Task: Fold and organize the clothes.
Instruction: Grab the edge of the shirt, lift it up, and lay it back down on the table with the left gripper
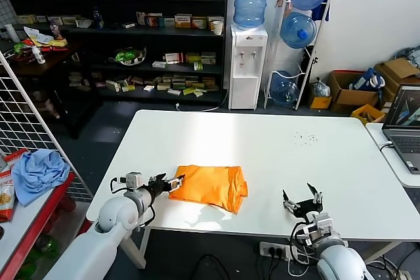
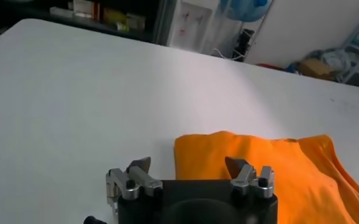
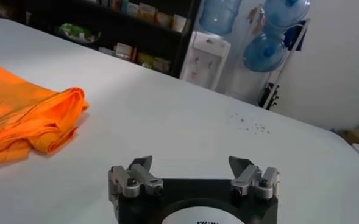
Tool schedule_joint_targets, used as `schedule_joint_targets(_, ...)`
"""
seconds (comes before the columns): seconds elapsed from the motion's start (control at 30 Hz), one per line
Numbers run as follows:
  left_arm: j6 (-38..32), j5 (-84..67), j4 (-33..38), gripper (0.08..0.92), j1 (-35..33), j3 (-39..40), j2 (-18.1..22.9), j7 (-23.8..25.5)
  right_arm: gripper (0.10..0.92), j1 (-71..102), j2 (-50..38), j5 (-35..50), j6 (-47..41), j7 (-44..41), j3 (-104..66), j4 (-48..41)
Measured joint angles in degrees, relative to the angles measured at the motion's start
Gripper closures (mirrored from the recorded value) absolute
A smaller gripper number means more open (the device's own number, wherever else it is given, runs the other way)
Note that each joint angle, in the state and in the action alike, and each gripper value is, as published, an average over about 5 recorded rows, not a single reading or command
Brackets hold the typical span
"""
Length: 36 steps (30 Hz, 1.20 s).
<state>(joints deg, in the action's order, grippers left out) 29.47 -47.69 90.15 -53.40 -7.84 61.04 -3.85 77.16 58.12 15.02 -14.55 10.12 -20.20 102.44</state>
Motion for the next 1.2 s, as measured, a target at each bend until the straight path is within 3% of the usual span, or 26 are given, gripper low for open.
schedule_joint_targets(0.6,3.76,-1.82,-3.75,0.185,2.09,0.68,2.28,2.76,0.203,-0.12,-0.15,0.19,-0.37,-0.09,0.1,0.23)
schedule_joint_targets(1.2,4.07,-2.65,-1.61,0.675,1.4,0.64,2.69,3.43,0.203,-0.8,-0.17,0.25,-0.71,0.06,0.66,0.38)
